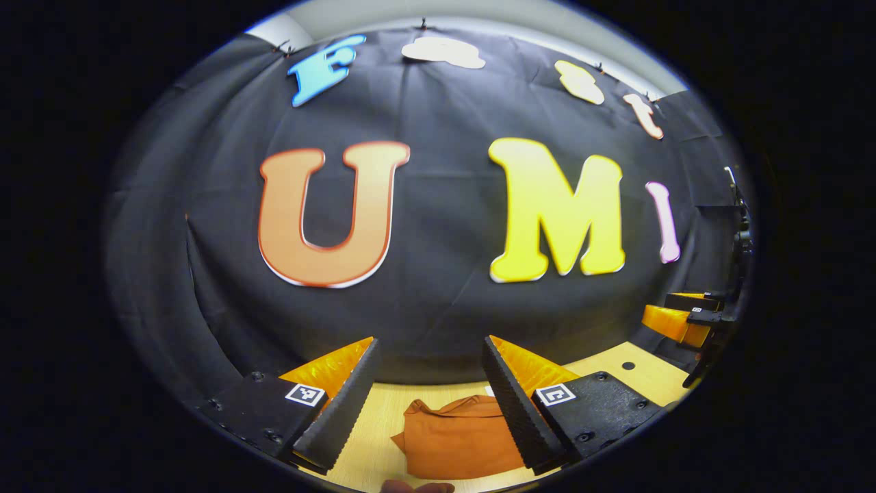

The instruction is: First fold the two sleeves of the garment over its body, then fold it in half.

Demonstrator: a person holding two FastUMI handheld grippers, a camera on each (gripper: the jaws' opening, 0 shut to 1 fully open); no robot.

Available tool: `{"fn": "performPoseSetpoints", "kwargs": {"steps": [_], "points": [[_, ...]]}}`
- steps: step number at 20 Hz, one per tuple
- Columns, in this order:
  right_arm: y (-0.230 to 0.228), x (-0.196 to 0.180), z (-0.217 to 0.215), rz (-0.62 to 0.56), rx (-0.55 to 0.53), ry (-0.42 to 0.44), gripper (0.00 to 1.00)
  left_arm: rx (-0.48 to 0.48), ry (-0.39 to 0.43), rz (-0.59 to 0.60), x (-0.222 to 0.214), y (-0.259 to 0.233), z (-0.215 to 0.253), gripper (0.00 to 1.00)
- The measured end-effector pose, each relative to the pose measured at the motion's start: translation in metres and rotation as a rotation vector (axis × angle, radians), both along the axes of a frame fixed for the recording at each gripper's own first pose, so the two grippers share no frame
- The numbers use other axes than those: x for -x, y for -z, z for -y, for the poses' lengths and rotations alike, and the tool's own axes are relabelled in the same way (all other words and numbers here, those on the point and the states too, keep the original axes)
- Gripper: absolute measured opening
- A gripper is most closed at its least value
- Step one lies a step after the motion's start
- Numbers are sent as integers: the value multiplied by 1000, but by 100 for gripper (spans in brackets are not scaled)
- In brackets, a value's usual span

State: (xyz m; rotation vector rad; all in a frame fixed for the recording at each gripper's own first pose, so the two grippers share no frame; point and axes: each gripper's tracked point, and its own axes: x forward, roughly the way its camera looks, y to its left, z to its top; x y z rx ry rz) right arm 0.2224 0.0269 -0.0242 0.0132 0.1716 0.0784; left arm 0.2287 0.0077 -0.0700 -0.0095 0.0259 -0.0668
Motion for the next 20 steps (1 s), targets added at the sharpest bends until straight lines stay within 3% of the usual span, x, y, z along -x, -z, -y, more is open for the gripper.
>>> {"fn": "performPoseSetpoints", "kwargs": {"steps": [2, 5, 9, 10, 14, 20], "points": [[-19, 41, -11, 51, -15, -12, 93, 24, 4, 41, 28, -22, 8, 96], [-18, 94, -16, 26, -26, 0, 94, 13, -19, 116, 73, -35, 13, 96], [-12, 138, 1, 11, 12, 48, 93, 3, 18, 128, 109, -22, 32, 96], [-11, 146, 1, 10, 8, 52, 93, 3, 25, 118, 116, -16, 36, 100], [-7, 159, 8, 11, 9, 84, 95, -3, 36, 105, 129, -9, 46, 96], [-10, 158, -2, 22, 10, 50, 95, -2, 19, 93, 130, -9, 51, 96]]}}
